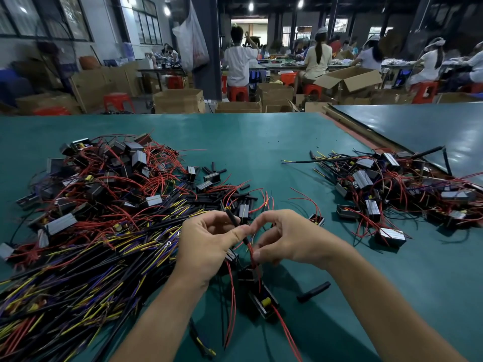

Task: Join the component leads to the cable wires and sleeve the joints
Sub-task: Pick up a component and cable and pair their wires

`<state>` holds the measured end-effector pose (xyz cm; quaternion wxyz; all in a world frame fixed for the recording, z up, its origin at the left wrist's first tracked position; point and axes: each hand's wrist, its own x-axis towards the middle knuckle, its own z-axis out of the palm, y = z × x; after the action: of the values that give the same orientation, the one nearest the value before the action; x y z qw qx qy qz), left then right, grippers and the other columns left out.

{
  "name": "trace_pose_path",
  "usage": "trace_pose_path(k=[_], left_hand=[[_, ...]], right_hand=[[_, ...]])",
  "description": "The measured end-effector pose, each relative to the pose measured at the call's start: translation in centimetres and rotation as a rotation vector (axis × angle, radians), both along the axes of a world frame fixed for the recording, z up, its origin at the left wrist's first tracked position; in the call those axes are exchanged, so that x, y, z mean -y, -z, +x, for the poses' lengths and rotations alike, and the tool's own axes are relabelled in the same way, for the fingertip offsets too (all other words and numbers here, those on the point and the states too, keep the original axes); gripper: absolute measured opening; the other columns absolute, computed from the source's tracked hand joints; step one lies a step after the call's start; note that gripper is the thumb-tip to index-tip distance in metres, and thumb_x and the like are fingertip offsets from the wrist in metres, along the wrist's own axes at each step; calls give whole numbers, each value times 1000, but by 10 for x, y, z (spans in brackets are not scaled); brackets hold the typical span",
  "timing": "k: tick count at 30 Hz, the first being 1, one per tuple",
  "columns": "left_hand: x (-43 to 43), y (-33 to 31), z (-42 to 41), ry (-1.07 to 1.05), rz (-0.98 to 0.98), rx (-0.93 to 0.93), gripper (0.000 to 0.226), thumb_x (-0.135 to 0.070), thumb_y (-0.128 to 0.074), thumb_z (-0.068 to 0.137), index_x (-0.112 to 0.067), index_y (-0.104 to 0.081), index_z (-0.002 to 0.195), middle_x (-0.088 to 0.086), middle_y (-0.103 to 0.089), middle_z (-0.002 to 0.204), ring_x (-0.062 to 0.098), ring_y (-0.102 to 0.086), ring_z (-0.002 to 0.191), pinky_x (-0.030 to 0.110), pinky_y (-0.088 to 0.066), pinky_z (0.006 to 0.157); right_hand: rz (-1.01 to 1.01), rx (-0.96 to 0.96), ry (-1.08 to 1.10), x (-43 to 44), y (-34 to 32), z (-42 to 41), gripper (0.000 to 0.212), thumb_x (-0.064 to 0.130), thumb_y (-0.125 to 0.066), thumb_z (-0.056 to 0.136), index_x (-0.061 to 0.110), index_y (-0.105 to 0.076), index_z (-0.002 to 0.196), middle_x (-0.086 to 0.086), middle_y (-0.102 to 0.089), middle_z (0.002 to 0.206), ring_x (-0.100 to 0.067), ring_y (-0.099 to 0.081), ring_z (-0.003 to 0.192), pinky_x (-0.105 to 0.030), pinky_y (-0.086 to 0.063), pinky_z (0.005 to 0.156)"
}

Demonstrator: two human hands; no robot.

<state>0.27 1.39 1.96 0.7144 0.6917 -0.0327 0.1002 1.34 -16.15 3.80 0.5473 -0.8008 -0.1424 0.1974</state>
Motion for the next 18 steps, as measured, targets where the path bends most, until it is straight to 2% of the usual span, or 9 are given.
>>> trace_pose_path(k=[2,7,11,13,16,18], left_hand=[[4,2,0,-8,47,-5,18,-1,-85,65,-2,-70,75,19,-70,71,15,-62,61,26,-52,61],[9,0,-4,26,100,47,15,-6,-86,66,-3,-71,69,18,-66,65,15,-55,57,26,-46,55],[7,0,-3,-38,44,27,21,-25,-80,77,-9,-72,67,4,-60,56,13,-48,54,33,-41,54],[6,-1,-3,-48,39,25,26,-34,-78,74,-10,-73,65,-1,-59,54,11,-47,53,31,-40,56],[5,-2,-3,-24,21,8,32,-43,-78,62,-12,-75,66,11,-63,59,16,-48,57,34,-41,60],[5,0,-3,1,43,2,26,-37,-81,64,-12,-75,66,14,-65,62,17,-50,59,35,-41,60]], right_hand=[[-4,24,24,1,0,2,37,-5,-75,79,5,-55,108,-4,-71,72,-16,-60,61,-26,-51,60],[9,83,59,1,0,3,37,-5,-73,80,10,-51,107,-5,-72,71,-20,-60,62,-32,-52,67],[-4,85,52,1,2,4,39,-3,-75,80,12,-52,108,-2,-72,72,-20,-62,65,-31,-54,66],[-38,64,8,3,0,3,40,-2,-76,80,16,-54,108,1,-73,73,-18,-64,67,-28,-54,64],[-94,65,-10,1,0,1,41,-3,-76,78,18,-55,106,4,-72,69,-16,-64,63,-27,-54,62],[-101,82,17,-2,0,0,42,-3,-76,77,18,-53,107,3,-71,67,-16,-64,62,-26,-52,60]])
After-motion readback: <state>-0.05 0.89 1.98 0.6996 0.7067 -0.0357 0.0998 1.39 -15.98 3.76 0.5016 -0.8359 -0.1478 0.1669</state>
